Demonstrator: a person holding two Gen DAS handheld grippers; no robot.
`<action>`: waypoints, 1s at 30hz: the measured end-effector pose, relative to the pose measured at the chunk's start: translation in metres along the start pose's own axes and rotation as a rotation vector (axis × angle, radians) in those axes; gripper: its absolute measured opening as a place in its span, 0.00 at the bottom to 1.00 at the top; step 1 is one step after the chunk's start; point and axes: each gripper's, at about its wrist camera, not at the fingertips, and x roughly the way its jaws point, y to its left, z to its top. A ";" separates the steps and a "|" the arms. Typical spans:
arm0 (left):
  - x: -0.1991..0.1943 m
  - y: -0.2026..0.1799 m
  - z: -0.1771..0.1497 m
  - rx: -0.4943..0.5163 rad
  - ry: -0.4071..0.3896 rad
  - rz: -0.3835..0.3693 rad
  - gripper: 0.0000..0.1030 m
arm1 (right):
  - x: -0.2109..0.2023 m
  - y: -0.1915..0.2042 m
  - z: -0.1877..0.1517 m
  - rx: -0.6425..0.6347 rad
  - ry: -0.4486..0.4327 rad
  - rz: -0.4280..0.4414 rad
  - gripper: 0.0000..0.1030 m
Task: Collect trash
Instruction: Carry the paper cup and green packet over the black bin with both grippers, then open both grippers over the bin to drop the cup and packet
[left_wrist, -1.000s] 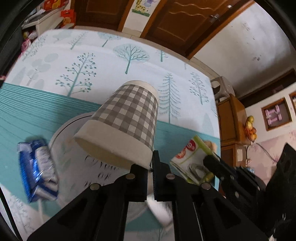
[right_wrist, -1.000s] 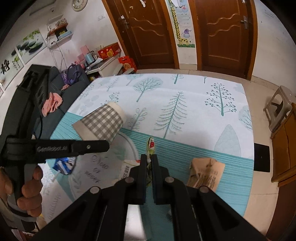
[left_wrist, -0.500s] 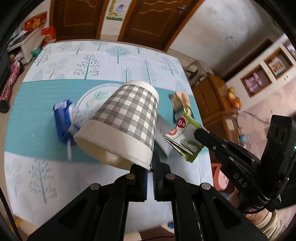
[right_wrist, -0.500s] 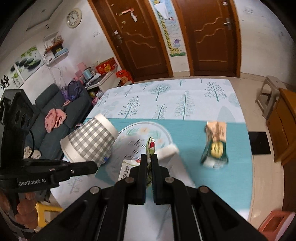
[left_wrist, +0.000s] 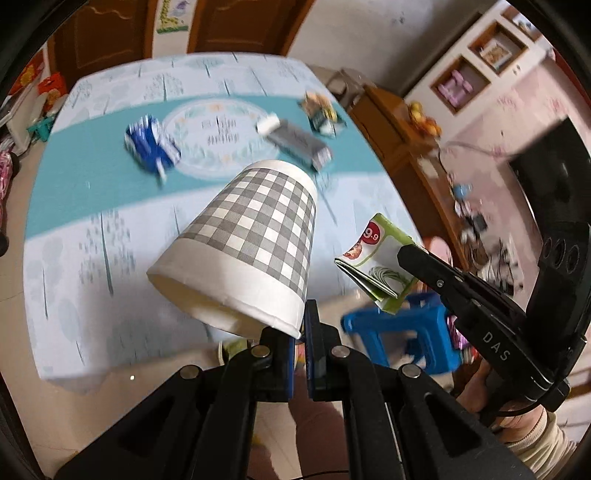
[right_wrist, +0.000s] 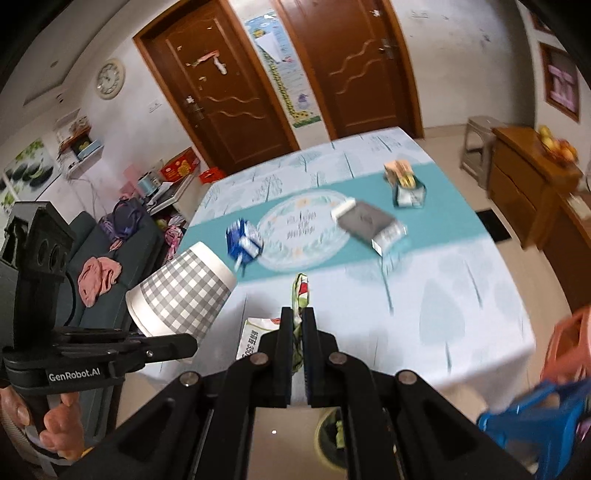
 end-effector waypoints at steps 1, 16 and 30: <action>0.001 -0.001 -0.009 0.003 0.019 0.000 0.02 | -0.002 -0.001 -0.010 0.015 0.008 -0.007 0.04; 0.091 -0.031 -0.108 -0.016 0.235 0.009 0.02 | 0.018 -0.047 -0.125 0.132 0.226 -0.077 0.04; 0.276 0.014 -0.170 -0.102 0.345 0.105 0.03 | 0.169 -0.129 -0.226 0.103 0.416 -0.105 0.04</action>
